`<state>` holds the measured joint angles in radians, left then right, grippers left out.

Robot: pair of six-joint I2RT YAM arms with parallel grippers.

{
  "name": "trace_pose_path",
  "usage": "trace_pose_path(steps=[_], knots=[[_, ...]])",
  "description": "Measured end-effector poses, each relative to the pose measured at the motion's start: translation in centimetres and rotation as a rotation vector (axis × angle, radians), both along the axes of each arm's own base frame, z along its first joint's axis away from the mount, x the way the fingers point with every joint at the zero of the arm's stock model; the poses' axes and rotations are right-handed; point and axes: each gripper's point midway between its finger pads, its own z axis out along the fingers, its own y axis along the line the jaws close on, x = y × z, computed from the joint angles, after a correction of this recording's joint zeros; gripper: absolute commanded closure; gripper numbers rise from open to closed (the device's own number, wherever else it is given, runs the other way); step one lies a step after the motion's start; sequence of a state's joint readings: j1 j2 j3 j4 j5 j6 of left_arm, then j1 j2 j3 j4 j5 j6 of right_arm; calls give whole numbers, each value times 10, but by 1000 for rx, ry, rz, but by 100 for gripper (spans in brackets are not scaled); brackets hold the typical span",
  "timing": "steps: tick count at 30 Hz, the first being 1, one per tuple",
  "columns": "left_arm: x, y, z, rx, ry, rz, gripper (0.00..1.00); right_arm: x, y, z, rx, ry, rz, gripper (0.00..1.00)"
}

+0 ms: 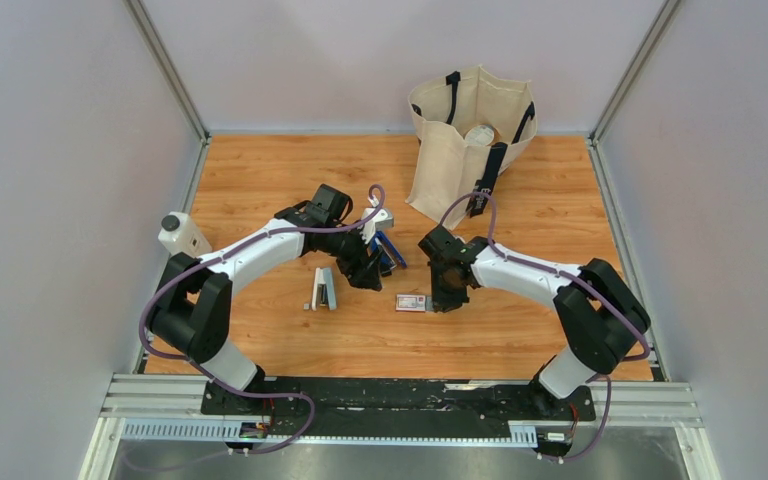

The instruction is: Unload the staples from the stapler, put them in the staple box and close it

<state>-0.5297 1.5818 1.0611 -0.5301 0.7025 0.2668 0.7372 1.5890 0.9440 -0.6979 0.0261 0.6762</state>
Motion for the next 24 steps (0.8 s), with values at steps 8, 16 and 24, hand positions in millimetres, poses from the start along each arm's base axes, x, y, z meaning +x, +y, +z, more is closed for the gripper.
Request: trace_pose_path(steps=[8, 16, 24], knots=[[0, 0, 0, -3, 0, -2, 17, 3, 3, 1, 2, -3, 1, 91], [-1, 0, -1, -3, 0, -2, 17, 8, 7, 0, -1, -5, 1, 92], [-1, 0, -2, -3, 0, -2, 16, 8, 5, -3, -14, 0, -1, 89]])
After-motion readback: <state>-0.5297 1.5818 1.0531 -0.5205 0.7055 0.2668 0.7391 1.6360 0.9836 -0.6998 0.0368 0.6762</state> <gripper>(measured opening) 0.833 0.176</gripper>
